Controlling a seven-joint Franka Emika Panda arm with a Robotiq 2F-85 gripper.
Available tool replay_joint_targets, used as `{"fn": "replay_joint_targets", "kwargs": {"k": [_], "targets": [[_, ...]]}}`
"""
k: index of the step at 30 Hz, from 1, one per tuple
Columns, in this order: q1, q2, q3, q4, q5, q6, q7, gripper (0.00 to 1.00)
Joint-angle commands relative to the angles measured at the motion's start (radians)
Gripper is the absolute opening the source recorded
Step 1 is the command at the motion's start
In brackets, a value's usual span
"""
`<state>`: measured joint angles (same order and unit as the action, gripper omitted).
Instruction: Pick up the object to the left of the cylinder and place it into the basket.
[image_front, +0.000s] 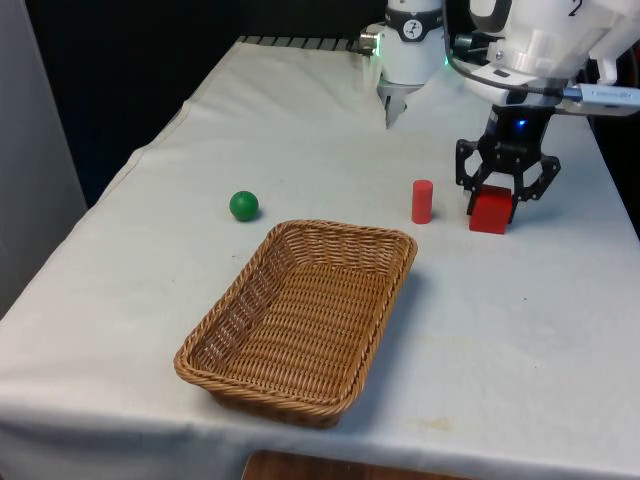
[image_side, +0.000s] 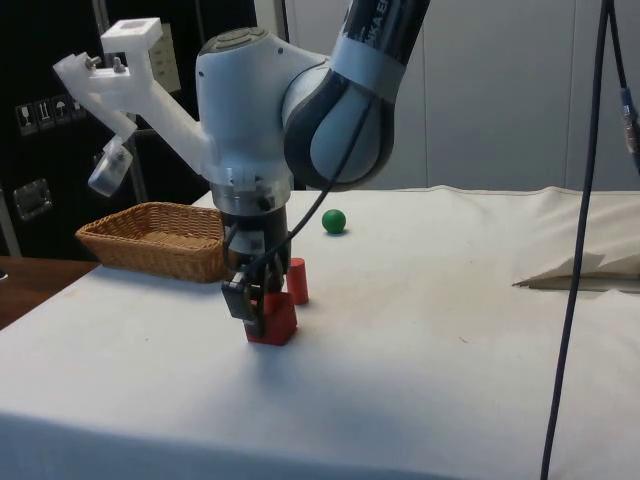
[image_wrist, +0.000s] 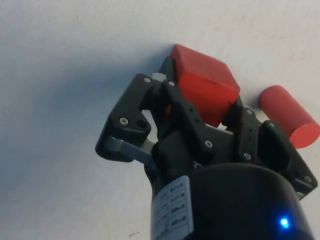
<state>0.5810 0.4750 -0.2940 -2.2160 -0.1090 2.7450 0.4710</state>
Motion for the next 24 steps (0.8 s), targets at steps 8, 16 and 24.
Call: {"fn": "replay_joint_targets", "kwargs": {"k": [8, 16, 24], "targets": [[0.002, 0.004, -0.004, 0.002, -0.003, 0.010, 0.004, 0.00], [-0.006, -0.002, -0.012, 0.033, 0.000, -0.011, -0.002, 0.00], [-0.010, -0.005, -0.027, 0.069, 0.000, -0.029, -0.008, 0.00]]}}
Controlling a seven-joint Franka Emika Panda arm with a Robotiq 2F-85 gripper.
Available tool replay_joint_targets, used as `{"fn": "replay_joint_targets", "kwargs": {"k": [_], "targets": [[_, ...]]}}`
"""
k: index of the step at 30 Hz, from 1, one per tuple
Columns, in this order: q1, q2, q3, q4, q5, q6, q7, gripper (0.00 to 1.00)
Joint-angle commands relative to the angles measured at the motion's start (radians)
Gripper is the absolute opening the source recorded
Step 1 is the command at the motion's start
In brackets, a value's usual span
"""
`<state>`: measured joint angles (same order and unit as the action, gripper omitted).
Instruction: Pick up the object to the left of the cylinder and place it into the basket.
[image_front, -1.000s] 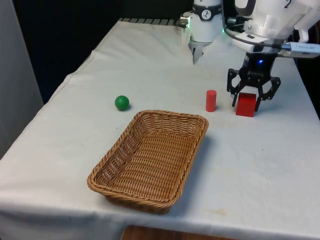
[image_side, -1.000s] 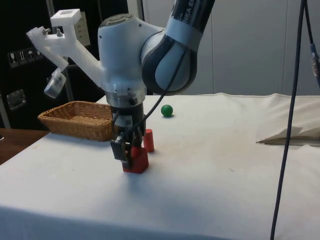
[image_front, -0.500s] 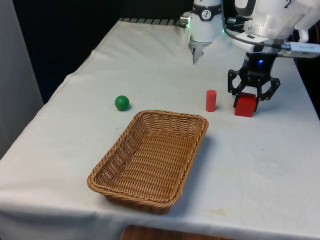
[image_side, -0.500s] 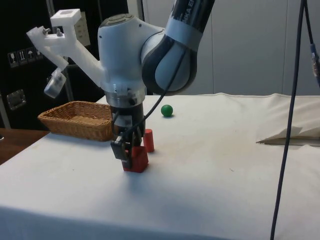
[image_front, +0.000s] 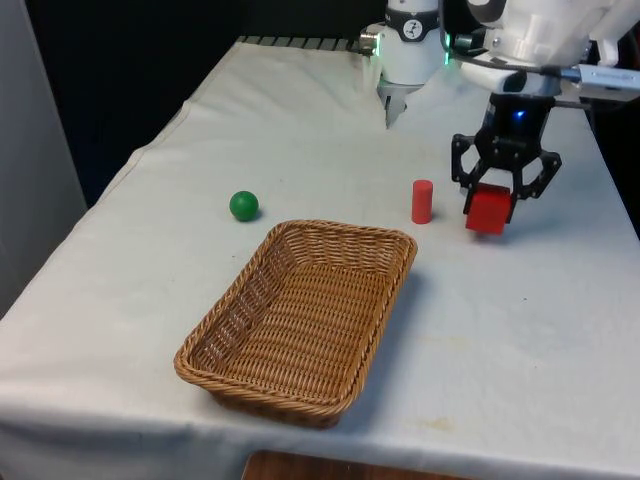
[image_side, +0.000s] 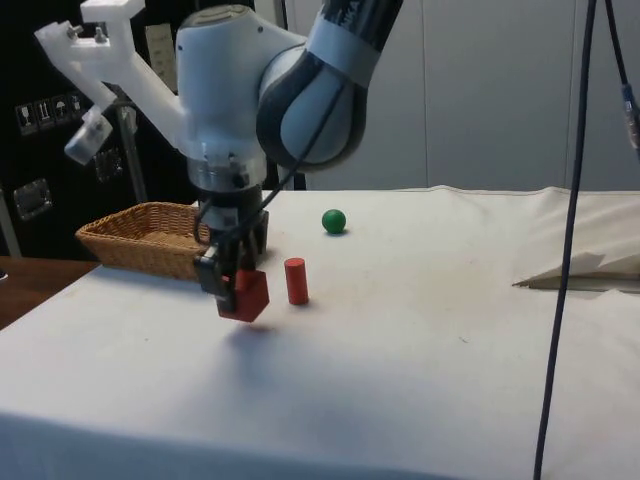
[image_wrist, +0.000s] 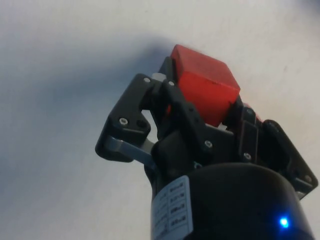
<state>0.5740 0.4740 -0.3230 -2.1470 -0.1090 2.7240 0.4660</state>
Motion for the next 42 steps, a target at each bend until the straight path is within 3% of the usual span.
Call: {"fn": "replay_joint_targets", "kwargs": {"k": [1, 8, 9, 15, 18, 19, 20, 26, 27, 28, 37, 38, 39, 42], "targets": [[-0.003, -0.004, -0.002, 0.010, 0.001, -0.011, -0.005, 0.00], [-0.011, 0.000, -0.017, 0.060, 0.003, -0.031, -0.013, 0.00], [-0.005, 0.000, -0.017, 0.049, 0.000, -0.022, -0.006, 0.00], [-0.024, 0.004, -0.028, 0.097, 0.005, -0.041, -0.029, 0.00], [-0.030, 0.006, -0.034, 0.112, 0.006, -0.043, -0.037, 0.00], [-0.023, 0.004, -0.040, 0.105, 0.000, -0.036, -0.030, 0.00], [-0.031, 0.007, -0.036, 0.117, 0.006, -0.043, -0.039, 0.00], [-0.043, 0.014, -0.050, 0.152, 0.009, -0.044, -0.055, 0.00], [-0.035, 0.014, -0.058, 0.148, 0.001, -0.037, -0.045, 0.00], [-0.045, 0.015, -0.051, 0.156, 0.009, -0.044, -0.056, 0.00], [-0.067, 0.029, -0.070, 0.201, 0.016, -0.039, -0.083, 0.00], [-0.053, 0.028, -0.081, 0.195, 0.004, -0.037, -0.068, 0.00], [-0.069, 0.032, -0.073, 0.205, 0.016, -0.038, -0.086, 0.00], [-0.077, 0.042, -0.084, 0.220, 0.020, -0.033, -0.100, 0.00]]}}
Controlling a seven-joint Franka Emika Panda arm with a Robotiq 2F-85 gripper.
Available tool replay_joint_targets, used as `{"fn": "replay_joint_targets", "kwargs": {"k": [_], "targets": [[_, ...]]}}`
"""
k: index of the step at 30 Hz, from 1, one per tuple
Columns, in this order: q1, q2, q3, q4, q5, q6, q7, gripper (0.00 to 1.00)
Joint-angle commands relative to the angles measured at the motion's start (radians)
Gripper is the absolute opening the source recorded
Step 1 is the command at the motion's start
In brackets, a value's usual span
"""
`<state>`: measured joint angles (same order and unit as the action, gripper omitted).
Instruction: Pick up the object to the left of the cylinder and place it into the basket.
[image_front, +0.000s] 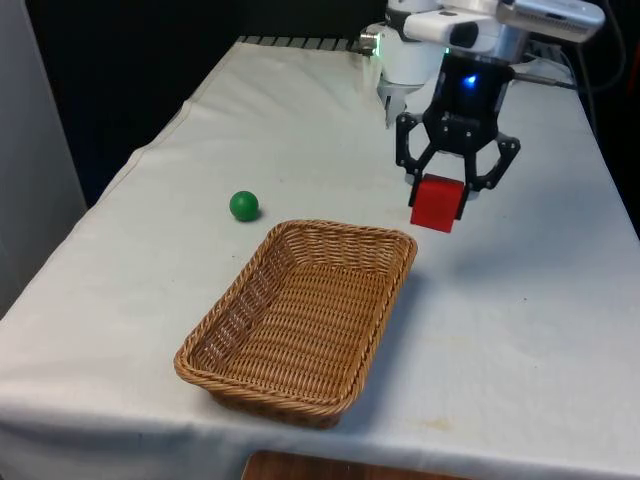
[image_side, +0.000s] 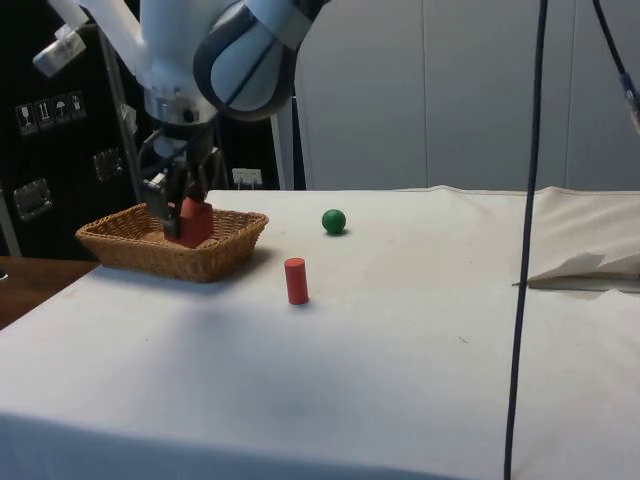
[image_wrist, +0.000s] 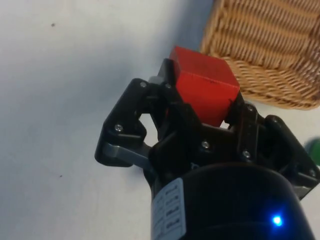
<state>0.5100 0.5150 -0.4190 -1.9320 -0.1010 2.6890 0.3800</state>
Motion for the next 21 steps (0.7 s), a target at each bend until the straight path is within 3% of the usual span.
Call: {"fn": "replay_joint_targets", "kwargs": {"k": [1, 2, 3, 4, 12, 13, 14, 20, 21], "targets": [[-0.016, 0.004, 0.009, 0.008, 0.013, 0.004, -0.017, 0.00], [-0.019, 0.007, 0.006, 0.012, 0.013, 0.006, -0.021, 0.00], [-0.004, 0.005, -0.006, 0.008, 0.001, 0.001, -0.006, 0.00], [-0.021, 0.010, 0.003, 0.016, 0.014, 0.008, -0.025, 0.00], [-0.039, 0.039, -0.027, 0.046, 0.033, 0.030, -0.064, 0.00], [-0.025, 0.040, -0.042, 0.044, 0.023, 0.023, -0.052, 0.00], [-0.042, 0.043, -0.030, 0.050, 0.035, 0.032, -0.069, 0.00], [-0.057, 0.072, -0.055, 0.077, 0.063, 0.050, -0.108, 0.00], [-0.041, 0.071, -0.073, 0.074, 0.058, 0.042, -0.101, 0.00]]}}
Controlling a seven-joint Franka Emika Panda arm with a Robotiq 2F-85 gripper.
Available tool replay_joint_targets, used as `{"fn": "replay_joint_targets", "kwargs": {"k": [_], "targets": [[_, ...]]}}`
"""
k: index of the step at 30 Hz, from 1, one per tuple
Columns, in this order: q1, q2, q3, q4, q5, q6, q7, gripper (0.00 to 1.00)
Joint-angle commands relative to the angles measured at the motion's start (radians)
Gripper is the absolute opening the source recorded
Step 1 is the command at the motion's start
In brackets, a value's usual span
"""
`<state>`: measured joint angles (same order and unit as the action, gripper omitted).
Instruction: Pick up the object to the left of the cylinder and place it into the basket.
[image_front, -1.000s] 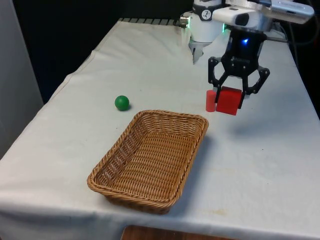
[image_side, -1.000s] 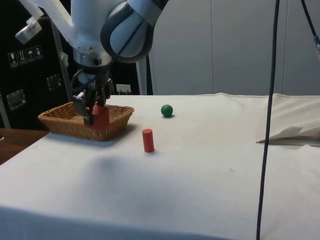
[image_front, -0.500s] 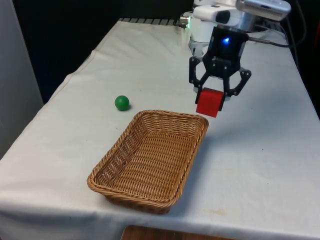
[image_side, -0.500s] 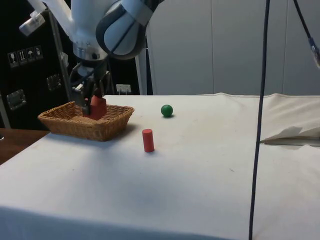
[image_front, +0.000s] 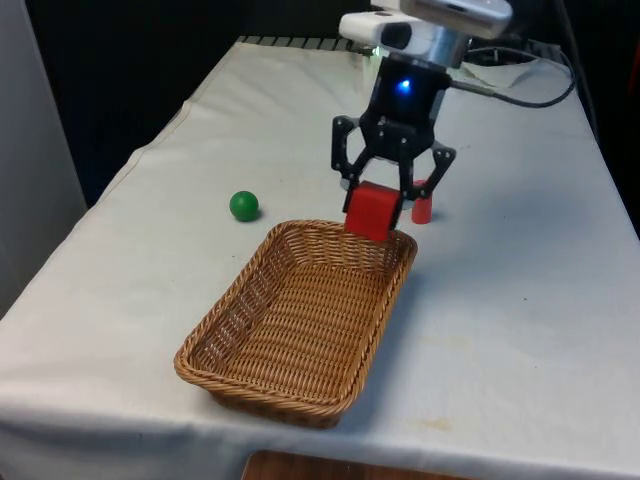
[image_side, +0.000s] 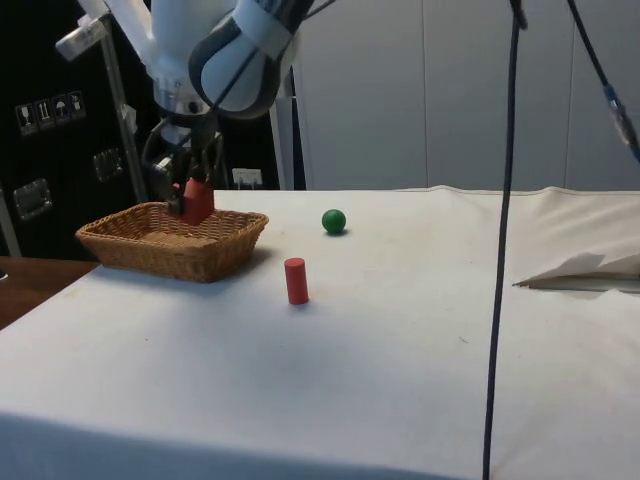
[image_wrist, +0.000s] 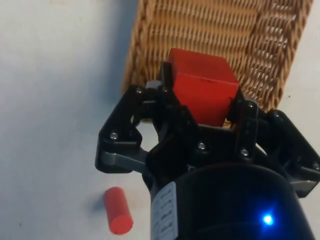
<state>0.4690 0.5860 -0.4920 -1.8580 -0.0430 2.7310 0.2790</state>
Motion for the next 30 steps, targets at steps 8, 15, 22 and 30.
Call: {"fn": "replay_joint_targets", "kwargs": {"k": [8, 15, 22, 30], "targets": [[-0.043, 0.092, -0.002, 0.056, 0.084, 0.053, -0.071, 0.00], [-0.060, 0.164, -0.010, 0.104, 0.165, 0.075, -0.127, 0.00], [-0.060, 0.222, -0.033, 0.152, 0.260, 0.081, -0.193, 0.00], [-0.051, 0.231, -0.044, 0.155, 0.271, 0.085, -0.195, 0.07]]}}
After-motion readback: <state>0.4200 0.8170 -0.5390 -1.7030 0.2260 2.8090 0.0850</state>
